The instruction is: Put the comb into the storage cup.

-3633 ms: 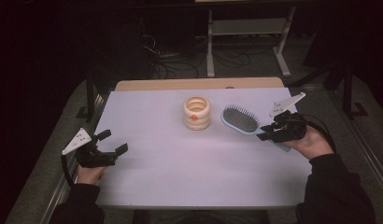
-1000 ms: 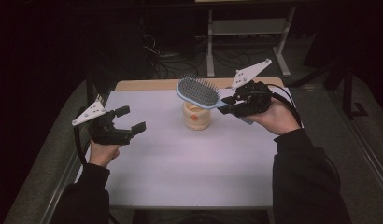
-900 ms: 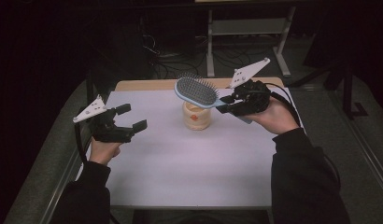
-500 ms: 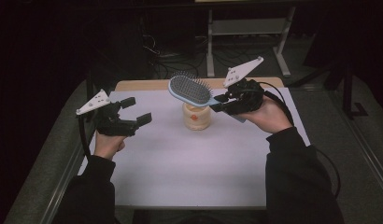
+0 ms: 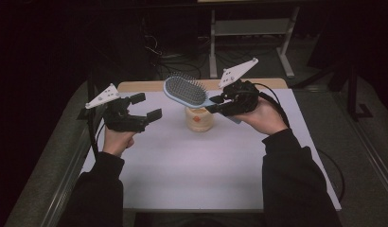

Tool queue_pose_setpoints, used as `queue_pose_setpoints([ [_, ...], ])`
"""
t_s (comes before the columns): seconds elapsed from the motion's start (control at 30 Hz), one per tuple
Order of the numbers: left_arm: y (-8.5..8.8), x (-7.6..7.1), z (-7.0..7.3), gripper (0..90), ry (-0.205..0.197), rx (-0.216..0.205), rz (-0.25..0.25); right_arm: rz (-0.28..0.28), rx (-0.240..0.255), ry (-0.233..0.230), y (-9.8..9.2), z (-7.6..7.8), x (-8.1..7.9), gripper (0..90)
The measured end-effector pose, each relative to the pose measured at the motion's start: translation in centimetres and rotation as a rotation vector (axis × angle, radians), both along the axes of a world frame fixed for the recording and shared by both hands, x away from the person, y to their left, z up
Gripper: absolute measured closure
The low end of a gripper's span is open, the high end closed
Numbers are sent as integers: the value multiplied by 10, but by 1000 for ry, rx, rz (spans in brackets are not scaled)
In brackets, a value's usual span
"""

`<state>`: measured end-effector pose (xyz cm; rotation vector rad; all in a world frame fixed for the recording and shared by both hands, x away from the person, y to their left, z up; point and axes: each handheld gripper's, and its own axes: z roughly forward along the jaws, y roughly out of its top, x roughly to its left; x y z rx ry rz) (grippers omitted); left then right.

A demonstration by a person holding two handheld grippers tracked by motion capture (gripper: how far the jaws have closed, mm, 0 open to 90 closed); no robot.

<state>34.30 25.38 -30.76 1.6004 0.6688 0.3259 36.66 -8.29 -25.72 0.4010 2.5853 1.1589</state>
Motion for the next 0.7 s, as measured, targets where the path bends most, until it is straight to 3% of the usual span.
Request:
queue_pose_setpoints([
  [0.27, -11, 6, 6, 0, 15, -40, -14, 8, 19, -4, 10, -4, 5, 683],
  [0.7, -26, 12, 12, 0, 33, -41, -9, 14, 31, -7, 23, -12, 8, 682],
])
